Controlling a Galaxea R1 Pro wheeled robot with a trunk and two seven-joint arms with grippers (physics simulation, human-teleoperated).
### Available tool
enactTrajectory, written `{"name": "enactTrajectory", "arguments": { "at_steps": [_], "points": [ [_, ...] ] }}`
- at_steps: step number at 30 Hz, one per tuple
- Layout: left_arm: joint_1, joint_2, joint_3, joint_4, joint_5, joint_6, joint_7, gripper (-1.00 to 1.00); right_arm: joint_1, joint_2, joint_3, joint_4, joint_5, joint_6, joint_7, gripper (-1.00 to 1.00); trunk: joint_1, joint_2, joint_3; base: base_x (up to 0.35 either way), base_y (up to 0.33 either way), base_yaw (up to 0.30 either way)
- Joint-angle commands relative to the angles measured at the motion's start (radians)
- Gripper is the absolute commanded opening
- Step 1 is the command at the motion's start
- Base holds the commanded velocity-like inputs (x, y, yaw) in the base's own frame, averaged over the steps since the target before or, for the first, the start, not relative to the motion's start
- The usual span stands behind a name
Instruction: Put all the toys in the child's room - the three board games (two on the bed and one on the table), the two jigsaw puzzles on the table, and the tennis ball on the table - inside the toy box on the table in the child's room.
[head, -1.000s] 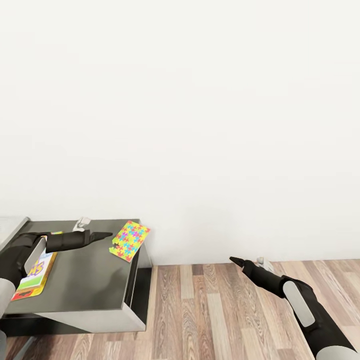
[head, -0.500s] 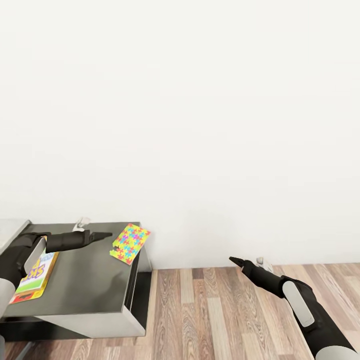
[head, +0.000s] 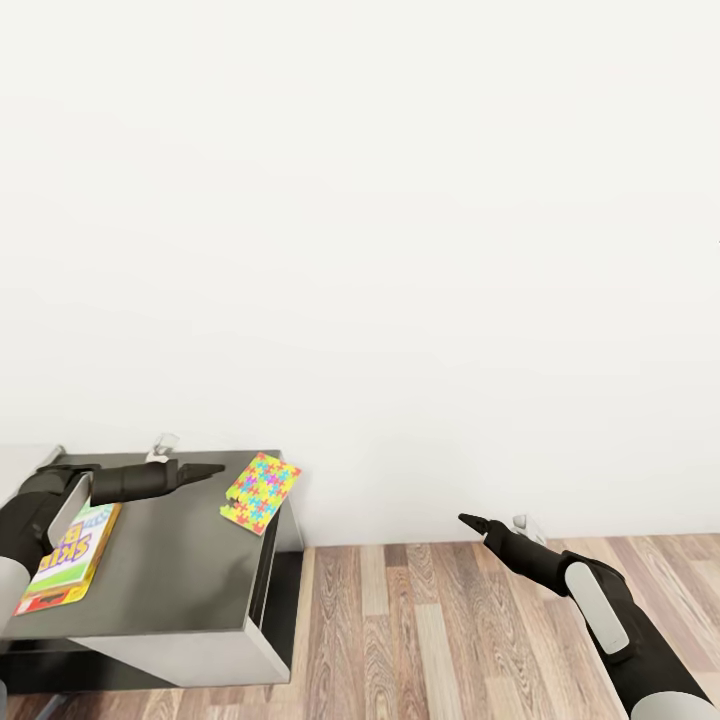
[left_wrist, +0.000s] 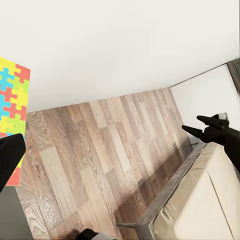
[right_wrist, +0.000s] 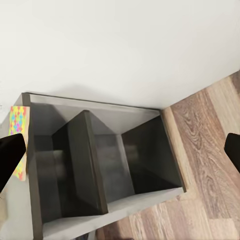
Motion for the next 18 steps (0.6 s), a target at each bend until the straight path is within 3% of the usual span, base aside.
{"name": "enactTrajectory", "arguments": {
  "at_steps": [1,18],
  "points": [
    [-0.001,0.002,-0.002,0.000,0.005,0.010,-0.002,1.00,-0.001,0.000,-0.002,0.000,-0.001,0.006,0.002,1.00,0.001,-0.002,0.000,0.000,0.000,0.000],
    [-0.001,0.005,-0.003,0.000,0.005,0.060,-0.006,1.00,-0.001,0.000,-0.002,0.000,-0.001,0.006,0.002,1.00,0.001,-0.002,0.028,0.000,0.000,0.032]
  ]
}}
